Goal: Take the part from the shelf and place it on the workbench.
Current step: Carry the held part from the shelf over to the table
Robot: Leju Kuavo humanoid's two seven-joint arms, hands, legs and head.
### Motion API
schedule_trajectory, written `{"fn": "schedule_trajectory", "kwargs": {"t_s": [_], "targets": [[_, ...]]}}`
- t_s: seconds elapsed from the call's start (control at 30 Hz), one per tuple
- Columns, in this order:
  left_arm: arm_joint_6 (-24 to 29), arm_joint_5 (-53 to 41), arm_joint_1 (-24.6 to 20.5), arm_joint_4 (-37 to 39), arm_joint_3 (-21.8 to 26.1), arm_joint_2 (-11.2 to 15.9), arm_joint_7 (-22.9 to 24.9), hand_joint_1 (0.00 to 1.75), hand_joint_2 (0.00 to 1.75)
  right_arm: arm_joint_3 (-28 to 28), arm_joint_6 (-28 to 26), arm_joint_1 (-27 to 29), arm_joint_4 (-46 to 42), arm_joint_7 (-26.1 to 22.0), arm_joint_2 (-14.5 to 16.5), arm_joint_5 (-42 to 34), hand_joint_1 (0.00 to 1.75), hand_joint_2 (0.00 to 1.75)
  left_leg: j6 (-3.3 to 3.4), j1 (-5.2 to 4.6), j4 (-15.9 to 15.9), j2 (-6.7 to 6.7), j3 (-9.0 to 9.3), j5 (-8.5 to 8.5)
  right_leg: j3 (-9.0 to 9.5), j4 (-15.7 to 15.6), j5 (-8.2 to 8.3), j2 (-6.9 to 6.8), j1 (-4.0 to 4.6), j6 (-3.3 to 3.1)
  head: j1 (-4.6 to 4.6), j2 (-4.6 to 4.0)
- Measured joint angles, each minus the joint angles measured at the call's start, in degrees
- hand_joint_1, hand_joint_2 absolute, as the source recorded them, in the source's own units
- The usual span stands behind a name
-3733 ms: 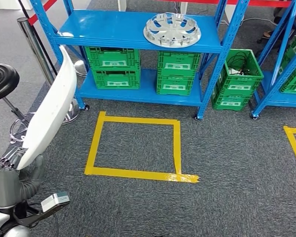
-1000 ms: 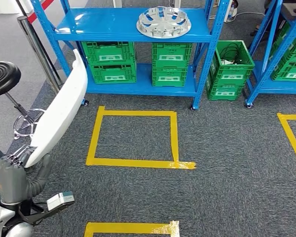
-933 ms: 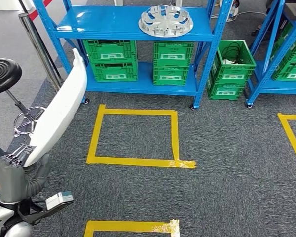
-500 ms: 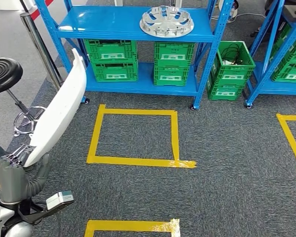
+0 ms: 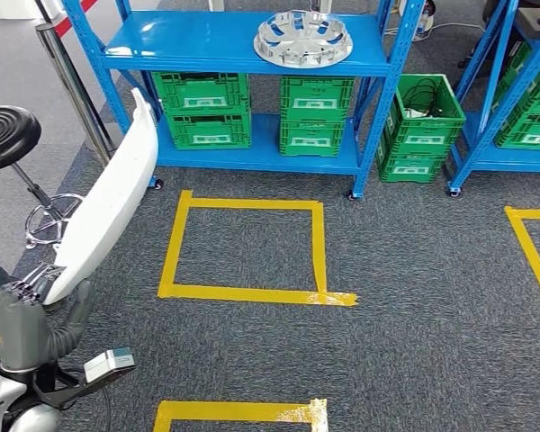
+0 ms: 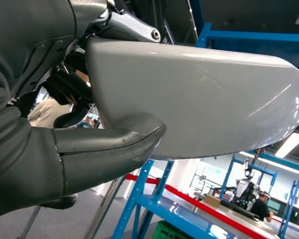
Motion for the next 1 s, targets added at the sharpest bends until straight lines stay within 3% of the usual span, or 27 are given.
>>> {"fn": "schedule_trajectory", "kwargs": {"t_s": [0.4, 0.6, 0.67, 0.77, 0.8, 0.83, 0.87, 0.93, 1.0], "targets": [[0.0, 0.05, 0.01, 0.0, 0.02, 0.0, -0.26, 1.75, 1.75, 0.0, 0.34, 0.0, 0.0, 0.3, 0.0, 0.34, 0.0, 0.0, 0.24, -0.16, 0.31, 0.0, -0.21, -0.1, -0.07, -0.03, 0.13, -0.02, -0.18, 0.24, -0.01, 0.0], [0.02, 0.11, 0.01, 0.0, 0.05, 0.09, -0.26, 1.75, 1.75, 0.0, 0.57, -0.04, -0.02, 0.5, -0.01, 0.51, 0.0, 0.0, 1.22, -0.18, 0.02, -0.14, -0.36, 0.24, -0.18, 0.04, 0.04, -0.19, -0.35, 1.08, 0.0, 0.0], [0.02, 0.14, -0.01, 0.0, 0.08, 0.13, -0.26, 1.75, 1.75, 0.0, 0.9, -0.06, -0.02, 0.5, -0.02, 0.5, 0.0, 0.0, 1.84, 0.14, -0.71, -0.38, -0.25, 0.82, -1.62, 2.92, -2.11, -0.14, -0.36, 1.38, 0.18, 0.0], [0.02, 0.19, 0.16, 0.0, 0.08, 0.13, -0.26, 1.75, 1.75, 0.0, 1.46, -0.09, -0.02, 0.37, -0.05, 0.49, 0.0, 0.0, 2.01, 0.24, -0.8, -1.01, -0.6, 1.13, -6.37, 13.73, -7.65, -0.07, -0.46, 1.58, 0.49, 0.0], [0.02, 0.19, 0.24, 0.0, 0.08, 0.13, -0.26, 1.75, 1.75, 0.0, 1.63, -0.14, -0.02, 0.28, -0.07, 0.49, 0.0, 0.0, 1.93, 0.25, -0.76, -1.33, -0.68, 1.17, -7.09, 15.82, -8.21, -0.07, -0.47, 1.64, 0.49, 0.0], [0.02, 0.19, 0.28, 0.0, 0.07, 0.13, -0.26, 1.75, 1.75, 0.0, 1.75, -0.18, -0.02, 0.2, -0.09, 0.49, 0.0, 0.0, 1.82, 0.29, -0.69, -1.76, -0.71, 1.21, -6.71, 15.67, -7.61, -0.04, -0.49, 1.66, 0.5, 0.0], [0.02, 0.19, 0.3, 0.0, 0.07, 0.13, -0.26, 1.75, 1.75, 0.0, 1.87, -0.23, -0.02, 0.17, -0.1, 0.5, 0.0, 0.0, 1.66, 0.37, -0.57, -2.28, -0.72, 1.21, -5.17, 13.14, -6.0, 0.12, -0.55, 1.65, 0.5, 0.0], [0.02, 0.22, 0.26, 0.0, 0.07, 0.13, -0.26, 1.75, 1.75, 0.0, 2.08, -0.15, -0.02, 0.14, -0.11, 0.52, 0.0, 0.0, 1.1, 0.49, -0.11, -3.4, -0.88, 1.08, -0.78, 5.11, -2.97, 1.99, -0.82, 1.64, 0.52, 0.0], [0.03, 0.3, 0.14, 0.0, 0.08, 0.15, -0.26, 1.75, 1.75, 0.01, 2.22, 0.04, -0.02, 0.11, -0.11, 0.55, 0.0, 0.0, 0.3, 0.52, 0.42, -4.51, -1.44, 1.11, 1.71, 0.81, -2.38, 3.76, -0.99, 1.45, 0.51, 0.0]]}}
